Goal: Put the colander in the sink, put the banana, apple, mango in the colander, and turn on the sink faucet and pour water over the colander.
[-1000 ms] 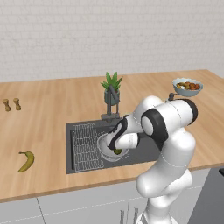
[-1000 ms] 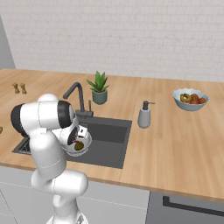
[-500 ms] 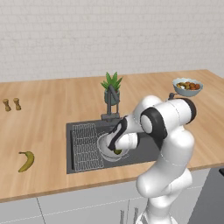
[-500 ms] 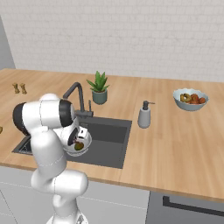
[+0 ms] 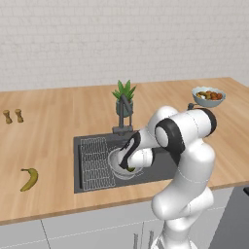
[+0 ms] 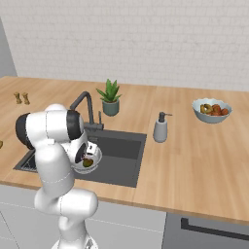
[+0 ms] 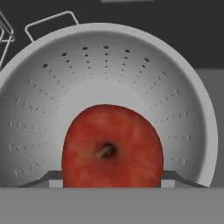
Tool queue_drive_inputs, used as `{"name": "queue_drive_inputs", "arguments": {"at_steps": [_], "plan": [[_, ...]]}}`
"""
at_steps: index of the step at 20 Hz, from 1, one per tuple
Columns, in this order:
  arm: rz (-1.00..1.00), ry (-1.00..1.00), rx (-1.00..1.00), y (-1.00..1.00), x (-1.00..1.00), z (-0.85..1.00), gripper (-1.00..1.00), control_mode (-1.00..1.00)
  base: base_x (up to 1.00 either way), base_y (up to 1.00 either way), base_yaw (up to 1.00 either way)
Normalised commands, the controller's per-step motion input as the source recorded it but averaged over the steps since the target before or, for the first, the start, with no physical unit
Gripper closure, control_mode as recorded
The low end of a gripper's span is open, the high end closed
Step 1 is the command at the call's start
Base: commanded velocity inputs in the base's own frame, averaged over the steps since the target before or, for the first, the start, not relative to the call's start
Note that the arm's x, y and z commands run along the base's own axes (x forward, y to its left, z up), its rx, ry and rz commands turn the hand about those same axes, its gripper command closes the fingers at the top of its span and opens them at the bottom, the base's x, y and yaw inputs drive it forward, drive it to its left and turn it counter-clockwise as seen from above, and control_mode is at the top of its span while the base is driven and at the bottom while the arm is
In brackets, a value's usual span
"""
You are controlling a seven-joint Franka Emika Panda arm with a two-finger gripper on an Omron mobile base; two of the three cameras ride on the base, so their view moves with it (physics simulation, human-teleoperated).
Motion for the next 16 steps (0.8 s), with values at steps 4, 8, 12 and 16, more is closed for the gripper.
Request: {"name": "queue_drive_inputs", "arguments": {"at_steps": [4,8,12,16], "plan": [[0.00,0.00,0.00,0.00,0.00,0.00,-1.00,-1.00,0.00,0.00,0.00],[0.00,0.00,0.00,0.00,0.00,0.00,-1.00,-1.00,0.00,0.00,0.00],[0.00,0.00,0.00,0.00,0.00,0.00,-1.00,-1.00,0.00,0.00,0.00],[0.00,0.00,0.00,0.00,0.00,0.02,-1.00,-1.00,0.00,0.00,0.00]]}}
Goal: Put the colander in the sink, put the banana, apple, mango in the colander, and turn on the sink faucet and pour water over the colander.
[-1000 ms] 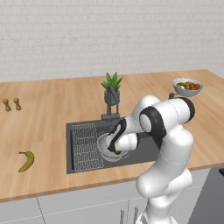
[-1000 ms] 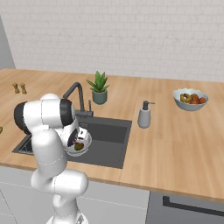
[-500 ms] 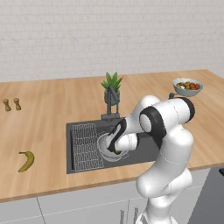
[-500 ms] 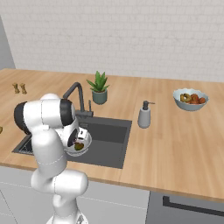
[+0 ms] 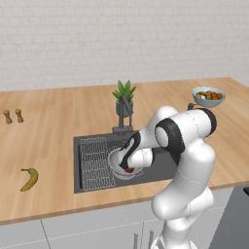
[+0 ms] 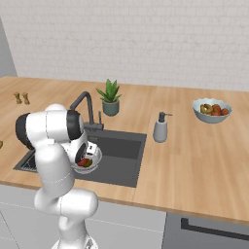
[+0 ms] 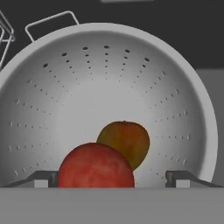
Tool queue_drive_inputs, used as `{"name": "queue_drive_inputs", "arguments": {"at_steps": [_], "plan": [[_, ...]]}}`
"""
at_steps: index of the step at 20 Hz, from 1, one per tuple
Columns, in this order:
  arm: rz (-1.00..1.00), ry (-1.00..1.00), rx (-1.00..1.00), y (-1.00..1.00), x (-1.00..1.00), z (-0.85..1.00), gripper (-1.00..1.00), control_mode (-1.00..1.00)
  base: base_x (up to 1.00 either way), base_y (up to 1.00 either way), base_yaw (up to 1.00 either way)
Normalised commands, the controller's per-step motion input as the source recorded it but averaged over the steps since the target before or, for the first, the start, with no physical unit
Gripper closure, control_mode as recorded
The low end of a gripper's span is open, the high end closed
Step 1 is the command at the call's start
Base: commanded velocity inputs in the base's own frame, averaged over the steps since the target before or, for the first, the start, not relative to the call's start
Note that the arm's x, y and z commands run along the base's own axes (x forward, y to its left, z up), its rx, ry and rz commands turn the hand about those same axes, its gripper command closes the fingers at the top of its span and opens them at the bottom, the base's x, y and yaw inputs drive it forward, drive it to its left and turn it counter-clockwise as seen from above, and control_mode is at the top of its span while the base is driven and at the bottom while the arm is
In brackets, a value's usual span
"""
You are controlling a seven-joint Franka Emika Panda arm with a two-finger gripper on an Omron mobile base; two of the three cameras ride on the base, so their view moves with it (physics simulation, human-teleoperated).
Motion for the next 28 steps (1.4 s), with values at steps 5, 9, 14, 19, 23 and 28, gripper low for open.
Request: {"name": "queue_drive_inputs", "arguments": {"at_steps": [5,9,14,19,23,28], "plan": [[-0.02,0.00,0.00,0.03,-0.05,0.61,-1.00,-1.00,0.00,0.00,0.00],[-0.03,0.00,0.00,0.04,-0.47,0.82,-1.00,-1.00,0.00,0.00,0.00],[-0.02,0.00,0.00,0.01,-0.49,0.87,-1.00,-1.00,0.00,0.00,0.00],[0.00,0.00,0.02,0.01,-0.17,0.86,-1.00,-1.00,0.00,0.00,0.00],[0.00,0.01,0.01,0.24,-0.21,0.56,-1.00,-1.00,0.00,0.00,0.00],[0.00,0.01,0.00,0.55,-0.23,0.30,-1.00,-1.00,0.00,0.00,0.00]]}}
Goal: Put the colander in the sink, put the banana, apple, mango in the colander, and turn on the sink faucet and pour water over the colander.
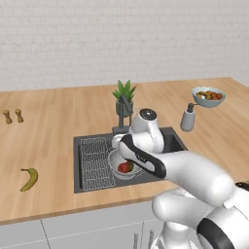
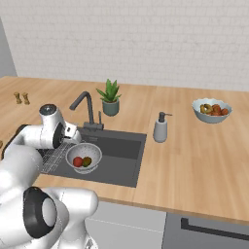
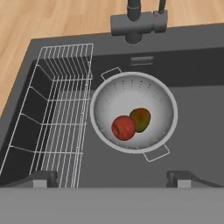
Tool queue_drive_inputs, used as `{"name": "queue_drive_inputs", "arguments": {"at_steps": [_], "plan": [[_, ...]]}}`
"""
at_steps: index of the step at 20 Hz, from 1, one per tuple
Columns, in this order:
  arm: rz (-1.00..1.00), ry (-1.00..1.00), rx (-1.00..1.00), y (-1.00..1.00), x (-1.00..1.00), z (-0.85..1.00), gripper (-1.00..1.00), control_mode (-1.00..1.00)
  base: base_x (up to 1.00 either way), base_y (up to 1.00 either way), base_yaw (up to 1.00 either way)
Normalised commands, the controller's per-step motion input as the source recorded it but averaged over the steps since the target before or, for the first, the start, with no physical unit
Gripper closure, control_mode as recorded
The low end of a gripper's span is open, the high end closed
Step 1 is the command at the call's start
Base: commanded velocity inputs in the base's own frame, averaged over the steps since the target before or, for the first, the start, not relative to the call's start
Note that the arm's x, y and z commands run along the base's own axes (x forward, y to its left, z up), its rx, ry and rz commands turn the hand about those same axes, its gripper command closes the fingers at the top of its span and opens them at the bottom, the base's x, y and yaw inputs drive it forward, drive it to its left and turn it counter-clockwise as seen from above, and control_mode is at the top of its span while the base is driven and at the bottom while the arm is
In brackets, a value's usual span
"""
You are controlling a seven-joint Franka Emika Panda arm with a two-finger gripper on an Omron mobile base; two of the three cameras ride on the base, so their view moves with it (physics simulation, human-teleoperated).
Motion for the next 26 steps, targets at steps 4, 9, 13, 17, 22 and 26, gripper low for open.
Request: {"name": "queue_drive_inputs", "arguments": {"at_steps": [4,9,13,17,22,26], "plan": [[0.00,0.12,0.00,0.80,-0.18,0.27,-1.00,-1.00,0.00,0.00,0.00],[0.00,0.12,0.00,0.74,-0.22,0.00,-1.00,-1.00,0.00,0.00,0.00],[0.00,0.07,0.00,0.67,-0.11,0.00,-1.00,-1.00,0.00,0.00,0.00],[0.00,0.07,0.02,0.54,-0.11,0.00,-1.00,-1.00,0.00,0.00,0.00],[0.00,0.06,0.01,0.57,-0.01,0.00,-1.00,-1.00,0.00,0.00,0.00],[0.00,0.03,0.01,0.50,0.00,0.00,-1.00,-1.00,0.00,0.00,0.00]]}}
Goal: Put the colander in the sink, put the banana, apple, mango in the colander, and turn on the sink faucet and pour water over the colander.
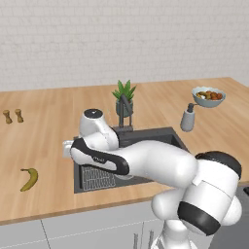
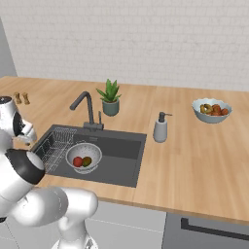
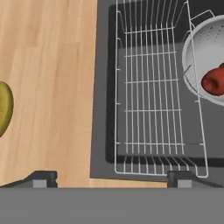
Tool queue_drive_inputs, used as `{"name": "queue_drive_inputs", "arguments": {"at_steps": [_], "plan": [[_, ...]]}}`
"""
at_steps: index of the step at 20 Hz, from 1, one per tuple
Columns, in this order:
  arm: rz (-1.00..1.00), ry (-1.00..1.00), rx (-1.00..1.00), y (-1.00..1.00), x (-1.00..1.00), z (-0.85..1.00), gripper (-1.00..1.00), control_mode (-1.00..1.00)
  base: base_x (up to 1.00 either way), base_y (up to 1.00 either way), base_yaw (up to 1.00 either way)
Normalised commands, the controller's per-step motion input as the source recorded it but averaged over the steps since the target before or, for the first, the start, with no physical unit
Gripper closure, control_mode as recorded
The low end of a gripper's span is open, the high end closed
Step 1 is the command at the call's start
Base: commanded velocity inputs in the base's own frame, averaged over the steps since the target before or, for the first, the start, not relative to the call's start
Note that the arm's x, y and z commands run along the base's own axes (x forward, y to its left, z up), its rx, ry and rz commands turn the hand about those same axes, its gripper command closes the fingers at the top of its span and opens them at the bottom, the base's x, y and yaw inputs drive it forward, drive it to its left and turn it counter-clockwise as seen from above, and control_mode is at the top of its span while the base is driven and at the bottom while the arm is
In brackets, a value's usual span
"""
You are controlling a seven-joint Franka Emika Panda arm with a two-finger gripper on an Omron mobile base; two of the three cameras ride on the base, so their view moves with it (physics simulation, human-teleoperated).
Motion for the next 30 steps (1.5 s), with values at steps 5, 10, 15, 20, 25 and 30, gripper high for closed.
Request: {"name": "queue_drive_inputs", "arguments": {"at_steps": [5,10,15,20,25,30], "plan": [[0.00,0.01,0.01,0.51,0.00,0.00,-1.00,-1.00,0.00,0.00,0.00],[0.00,0.00,0.00,0.52,0.02,0.00,-1.00,-1.00,0.00,0.00,0.00],[0.00,0.00,0.00,0.59,0.11,-0.04,-1.00,-1.00,0.00,0.00,0.00],[0.00,0.00,-0.01,0.61,0.17,-0.16,-1.00,-1.00,0.00,0.00,0.00],[0.00,0.00,-0.01,0.52,0.12,-0.12,-1.00,-1.00,0.00,0.00,0.00],[0.00,0.00,-0.03,0.33,0.01,-0.06,-1.00,-1.00,0.00,0.00,0.00]]}}
